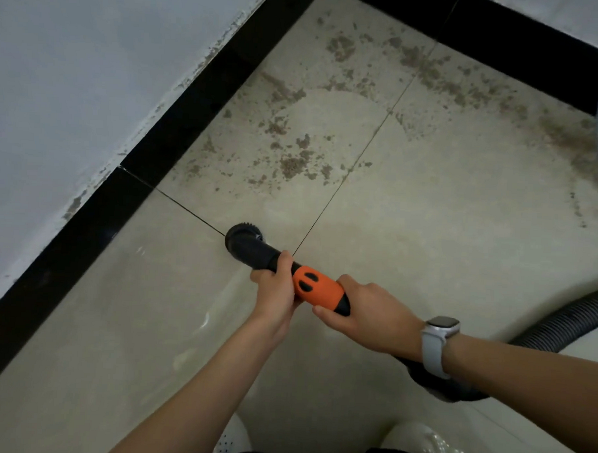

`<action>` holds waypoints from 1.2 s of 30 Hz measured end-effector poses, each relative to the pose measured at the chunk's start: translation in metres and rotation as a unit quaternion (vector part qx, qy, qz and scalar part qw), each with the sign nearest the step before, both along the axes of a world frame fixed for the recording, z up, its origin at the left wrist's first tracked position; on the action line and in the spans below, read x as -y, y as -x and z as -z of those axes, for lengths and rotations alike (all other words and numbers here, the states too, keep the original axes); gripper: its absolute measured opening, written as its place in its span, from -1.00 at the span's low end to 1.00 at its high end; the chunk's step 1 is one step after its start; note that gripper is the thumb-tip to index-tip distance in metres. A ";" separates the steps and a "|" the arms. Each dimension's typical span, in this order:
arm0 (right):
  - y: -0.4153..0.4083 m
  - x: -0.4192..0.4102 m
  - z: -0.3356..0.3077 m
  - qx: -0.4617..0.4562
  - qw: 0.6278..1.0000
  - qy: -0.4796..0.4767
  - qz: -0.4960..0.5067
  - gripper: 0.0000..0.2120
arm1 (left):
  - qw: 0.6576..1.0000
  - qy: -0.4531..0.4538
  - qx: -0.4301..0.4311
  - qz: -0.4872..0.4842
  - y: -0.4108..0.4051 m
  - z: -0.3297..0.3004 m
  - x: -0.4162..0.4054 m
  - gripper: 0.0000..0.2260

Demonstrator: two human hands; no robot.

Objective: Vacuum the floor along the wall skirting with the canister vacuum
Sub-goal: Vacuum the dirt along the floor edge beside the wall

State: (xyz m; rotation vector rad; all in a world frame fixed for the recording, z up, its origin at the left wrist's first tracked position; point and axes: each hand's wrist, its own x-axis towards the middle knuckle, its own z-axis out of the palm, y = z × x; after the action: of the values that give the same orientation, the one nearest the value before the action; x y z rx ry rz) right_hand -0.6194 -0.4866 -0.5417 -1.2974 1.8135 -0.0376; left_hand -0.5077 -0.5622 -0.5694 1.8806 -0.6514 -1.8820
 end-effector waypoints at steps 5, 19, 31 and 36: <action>0.020 0.016 -0.002 -0.024 0.996 0.026 0.077 -0.62 | 0.998 0.007 -0.031 0.059 0.034 -0.007 0.027 -0.72; 0.065 0.051 0.008 -0.061 0.980 0.073 0.175 -0.62 | 0.989 0.020 -0.063 0.134 0.104 0.000 0.081 -0.57; 0.032 0.059 -0.007 -0.029 0.994 0.067 0.078 -0.64 | 0.995 0.059 0.035 0.068 0.052 -0.005 0.073 -0.55; 0.003 0.048 -0.004 -0.011 0.999 0.034 -0.025 -0.59 | 0.998 0.037 0.047 0.002 0.003 -0.005 0.042 -0.57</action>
State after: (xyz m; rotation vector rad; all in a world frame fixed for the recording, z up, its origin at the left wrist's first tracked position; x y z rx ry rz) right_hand -0.6222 -0.5349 -0.5382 -1.3945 1.8110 -0.0579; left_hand -0.5107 -0.6045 -0.5645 1.9309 -0.7445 -1.7545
